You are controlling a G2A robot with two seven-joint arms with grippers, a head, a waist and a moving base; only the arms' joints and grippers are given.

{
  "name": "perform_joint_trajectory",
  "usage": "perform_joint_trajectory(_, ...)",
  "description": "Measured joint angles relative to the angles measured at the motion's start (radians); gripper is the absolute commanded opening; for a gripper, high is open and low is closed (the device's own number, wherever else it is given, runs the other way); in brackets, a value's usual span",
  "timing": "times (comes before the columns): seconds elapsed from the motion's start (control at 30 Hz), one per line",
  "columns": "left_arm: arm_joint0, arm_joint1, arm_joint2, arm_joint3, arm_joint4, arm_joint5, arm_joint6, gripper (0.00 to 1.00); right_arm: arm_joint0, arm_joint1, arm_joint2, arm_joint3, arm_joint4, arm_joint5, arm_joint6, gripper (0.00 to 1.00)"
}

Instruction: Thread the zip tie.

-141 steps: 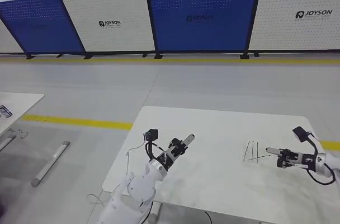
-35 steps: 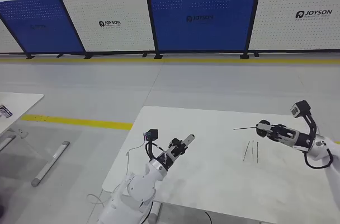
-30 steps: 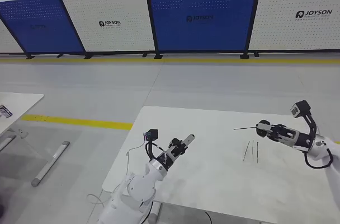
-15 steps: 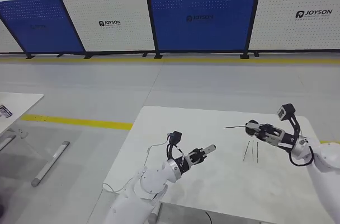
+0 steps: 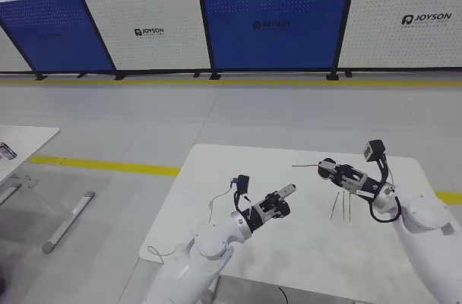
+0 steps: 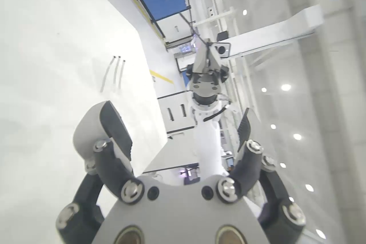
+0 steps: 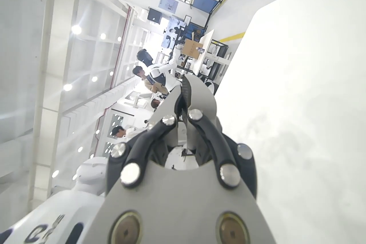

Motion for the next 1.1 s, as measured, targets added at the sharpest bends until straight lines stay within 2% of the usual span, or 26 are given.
perform_joint_trajectory(0.07,-0.009,-0.002,0.006,0.011,-0.019,-0.005,-0.001,1.00,0.005,-0.005,-0.016,0.003,-0.010,0.003,-0.024,0.00)
perform_joint_trajectory(0.37,-0.006,-0.003,0.007,0.008,-0.027,-0.006,0.006,1.00,-0.003,-0.005,-0.013,-0.005,-0.004,0.002,-0.030,0.00)
perform_joint_trajectory(0.43,-0.014,-0.009,0.010,0.015,-0.086,-0.029,0.037,1.00,-0.023,-0.009,-0.011,-0.017,0.020,-0.017,-0.052,0.00)
perform_joint_trajectory(0.53,-0.044,-0.019,0.023,0.052,-0.175,-0.070,0.065,1.00,-0.041,-0.018,-0.022,-0.016,0.052,-0.058,-0.056,0.00)
perform_joint_trajectory(0.63,-0.080,-0.028,0.052,0.103,-0.190,-0.116,0.083,1.00,-0.041,-0.030,-0.047,-0.004,0.053,-0.079,-0.077,0.00)
perform_joint_trajectory(0.97,-0.082,-0.028,0.055,0.107,-0.185,-0.115,0.084,1.00,-0.044,-0.032,-0.051,-0.005,0.048,-0.075,-0.088,0.00)
perform_joint_trajectory(1.03,-0.088,-0.031,0.053,0.108,-0.210,-0.111,0.109,1.00,-0.057,-0.033,-0.050,-0.020,0.036,-0.067,-0.101,0.00)
perform_joint_trajectory(1.07,-0.096,-0.033,0.050,0.112,-0.221,-0.117,0.132,1.00,-0.063,-0.033,-0.047,-0.026,0.034,-0.065,-0.102,0.00)
perform_joint_trajectory(1.1,-0.108,-0.036,0.052,0.122,-0.213,-0.141,0.168,1.00,-0.070,-0.032,-0.042,-0.033,0.033,-0.067,-0.101,0.00)
